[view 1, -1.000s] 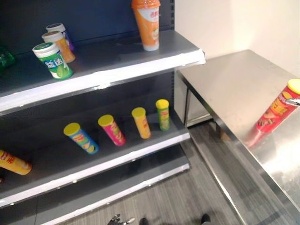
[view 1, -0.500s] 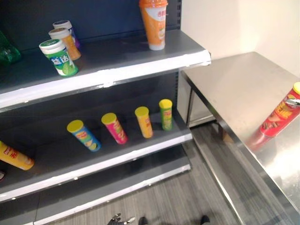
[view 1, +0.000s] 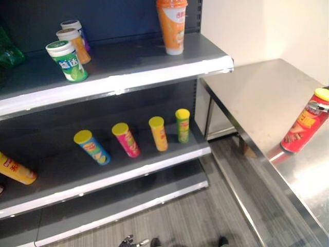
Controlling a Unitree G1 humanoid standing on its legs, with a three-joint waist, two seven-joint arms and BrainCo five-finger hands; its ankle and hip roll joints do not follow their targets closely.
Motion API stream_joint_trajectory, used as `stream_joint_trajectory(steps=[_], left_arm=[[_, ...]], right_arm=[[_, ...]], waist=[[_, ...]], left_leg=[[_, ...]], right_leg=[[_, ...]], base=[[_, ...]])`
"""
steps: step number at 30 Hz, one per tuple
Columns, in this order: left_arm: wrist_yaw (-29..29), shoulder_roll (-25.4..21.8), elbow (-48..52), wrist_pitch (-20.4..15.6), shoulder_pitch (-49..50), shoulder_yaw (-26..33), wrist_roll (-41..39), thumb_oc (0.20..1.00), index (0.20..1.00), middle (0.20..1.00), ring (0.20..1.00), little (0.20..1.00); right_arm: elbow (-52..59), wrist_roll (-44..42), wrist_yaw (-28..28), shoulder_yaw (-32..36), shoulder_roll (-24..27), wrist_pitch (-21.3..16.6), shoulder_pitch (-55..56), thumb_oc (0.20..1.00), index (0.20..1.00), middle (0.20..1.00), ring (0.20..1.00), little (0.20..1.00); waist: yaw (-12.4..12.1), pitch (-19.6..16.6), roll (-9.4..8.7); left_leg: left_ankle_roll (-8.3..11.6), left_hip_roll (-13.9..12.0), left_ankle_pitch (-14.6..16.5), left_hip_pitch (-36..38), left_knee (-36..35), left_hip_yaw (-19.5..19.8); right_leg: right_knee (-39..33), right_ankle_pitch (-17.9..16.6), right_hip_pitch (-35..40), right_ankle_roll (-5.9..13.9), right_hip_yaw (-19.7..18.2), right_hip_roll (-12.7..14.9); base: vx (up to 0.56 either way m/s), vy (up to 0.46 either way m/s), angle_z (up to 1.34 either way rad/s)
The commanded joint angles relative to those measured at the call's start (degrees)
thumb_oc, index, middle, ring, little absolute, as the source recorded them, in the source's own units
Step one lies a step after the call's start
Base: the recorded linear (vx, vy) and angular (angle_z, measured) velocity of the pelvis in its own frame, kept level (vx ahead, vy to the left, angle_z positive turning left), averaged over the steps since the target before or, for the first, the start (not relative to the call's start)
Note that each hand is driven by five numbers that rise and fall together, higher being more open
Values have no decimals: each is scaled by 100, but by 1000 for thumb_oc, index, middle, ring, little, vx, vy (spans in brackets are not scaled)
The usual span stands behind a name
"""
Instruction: Put the goods on the table back onto the shelves and tidy them up.
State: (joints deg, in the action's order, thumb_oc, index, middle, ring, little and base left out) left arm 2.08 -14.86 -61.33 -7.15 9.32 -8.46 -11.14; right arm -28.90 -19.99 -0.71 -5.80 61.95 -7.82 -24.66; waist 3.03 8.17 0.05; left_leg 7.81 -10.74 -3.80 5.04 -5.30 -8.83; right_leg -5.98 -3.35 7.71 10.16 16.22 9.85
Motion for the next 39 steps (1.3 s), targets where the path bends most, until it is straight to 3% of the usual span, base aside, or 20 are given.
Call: stream_joint_trajectory(steps=[1,5,10,14,15,16,18,20,22,23,24,25,27,28,31,33,34,36,37,39], left_arm=[[110,-296,75,-200,-272,74,-135,1000,1000,1000,1000,1000],[183,-288,203,-232,-276,301,-111,1000,1000,1000,1000,1000],[291,-285,442,-303,-272,624,-377,1000,1000,1000,1000,1000],[361,-308,475,-371,-249,825,-470,1000,1000,1000,1000,1000],[362,-306,473,-373,-249,830,-469,1000,1000,1000,1000,1000],[427,-343,446,-387,-297,828,-409,1000,1000,1000,1000,1000],[444,-376,457,-378,-314,795,-341,1000,1000,1000,1000,1000],[429,-380,483,-367,-308,722,-296,1000,1000,1000,1000,1000],[366,-364,360,-331,-285,675,-160,1000,1000,1000,1000,1000],[345,-372,293,-311,-294,657,-57,1000,1000,1000,1000,1000],[324,-390,224,-286,-299,619,99,1000,1000,1000,1000,1000],[302,-450,201,-272,-300,620,174,1000,1000,1000,1000,1000],[288,-533,193,-266,-268,644,302,1000,1000,1000,1000,1000],[276,-599,213,-245,-236,638,396,1000,1000,1000,1000,1000],[186,-790,301,-214,-251,645,522,1000,1000,1000,1000,1000],[134,-848,280,-211,-248,593,591,1000,1000,1000,1000,1000],[134,-849,281,-210,-250,596,591,1000,1000,1000,1000,1000],[127,-825,258,-167,-263,581,536,1000,1000,1000,1000,1000],[122,-759,238,-137,-272,584,449,1000,1000,1000,1000,1000],[126,-685,182,-141,-326,587,334,1000,1000,1000,1000,1000]], right_arm=[[969,253,-432,561,127,-473,52,200,200,200,200,200],[2232,625,-667,1337,88,-783,568,200,200,200,200,200],[3568,1097,-684,1715,-147,-1003,873,200,200,200,200,200],[4325,1511,-526,1503,-240,-1025,876,200,200,200,200,200],[4330,1518,-529,1496,-243,-1019,871,200,200,200,200,200],[4452,1659,-541,1398,-241,-986,863,200,200,200,200,200],[4596,1670,-450,1271,-311,-944,905,200,200,200,200,200],[4691,1634,-354,1082,-437,-906,851,200,200,200,200,200],[4732,1689,-232,966,-615,-829,860,200,200,200,200,200],[4685,1753,-219,927,-692,-793,854,200,200,200,200,200],[4660,1870,-202,821,-773,-732,798,200,200,200,200,200],[4645,1952,-186,632,-854,-702,666,200,200,200,200,200],[4663,1999,-184,463,-998,-662,611,200,200,200,200,200],[4663,2049,-185,378,-1061,-644,580,200,200,200,200,200],[4731,2099,-155,389,-1059,-658,622,200,200,200,200,200],[4795,2014,-103,256,-1113,-692,481,200,200,200,200,200],[4795,2014,-103,255,-1113,-691,477,200,200,200,200,200],[4740,1987,-55,-81,-1151,-719,220,200,200,200,200,200],[4687,1956,29,-400,-1202,-726,-20,200,200,200,200,200],[4656,2046,64,-763,-1252,-713,-303,200,200,200,200,200]], waist=[[-109,-6,-291],[-144,59,-297],[-260,189,-387],[-300,269,-501],[-299,275,-499],[-243,270,-472],[-230,185,-340],[-262,110,-230],[-209,19,-168],[-200,15,-177],[-209,31,-197],[-240,62,-246],[-247,132,-241],[-225,178,-207],[-179,252,-92],[-211,265,-21],[-205,258,-23],[-251,260,-34],[-273,290,-96],[-352,299,-202]], left_leg=[[211,-119,258,138,30,49],[262,-179,163,46,30,167],[316,-235,179,-335,407,474],[472,-816,32,-414,580,458],[475,-819,31,-398,569,451],[501,-1169,-288,-329,419,230],[667,-1339,-599,-243,211,237],[719,-1188,-460,-261,258,554],[658,-982,206,-225,305,601],[555,-842,433,-201,346,563],[448,-654,593,-176,374,495],[287,-426,693,-158,374,400],[76,-84,759,-54,266,269],[-7,28,739,-8,190,235],[-196,232,642,-36,30,285],[-293,327,599,-83,30,315],[-294,329,584,-102,30,321],[-371,458,542,-106,30,325],[-414,594,527,-73,38,300],[-434,730,551,-89,80,260]], right_leg=[[224,641,-8,-231,-119,-252],[230,680,-71,-254,-88,-312],[290,747,-153,-281,2,-283],[310,710,-159,-178,41,-35],[318,718,-155,-176,37,-36],[349,669,-229,-35,115,198],[389,589,-302,118,143,372],[377,399,-322,259,127,626],[333,120,-326,416,185,998],[359,-67,-400,476,127,1188],[431,-462,-536,484,63,1419],[544,-872,-765,484,-55,1634],[603,-1338,-973,484,-79,1899],[699,-1337,-1033,482,-175,1881],[1154,-474,-1136,249,-673,1201],[1330,195,-1067,92,-564,700],[1322,181,-1079,89,-559,702],[1436,539,-1059,-105,-463,211],[1377,685,-1051,-198,-652,-294],[1031,697,-893,-372,-658,-557]], base=[[18,-39,1],[-22,-49,2],[-74,5,15],[-34,179,25],[-73,415,17],[-47,457,11],[-19,572,14],[13,526,23],[18,538,10],[-25,545,32],[-81,522,42],[-107,516,24],[-95,511,-11],[-103,514,-27],[-117,380,28],[-76,209,25],[-27,98,21],[-30,121,-3],[-16,106,-35],[-9,19,-8]])
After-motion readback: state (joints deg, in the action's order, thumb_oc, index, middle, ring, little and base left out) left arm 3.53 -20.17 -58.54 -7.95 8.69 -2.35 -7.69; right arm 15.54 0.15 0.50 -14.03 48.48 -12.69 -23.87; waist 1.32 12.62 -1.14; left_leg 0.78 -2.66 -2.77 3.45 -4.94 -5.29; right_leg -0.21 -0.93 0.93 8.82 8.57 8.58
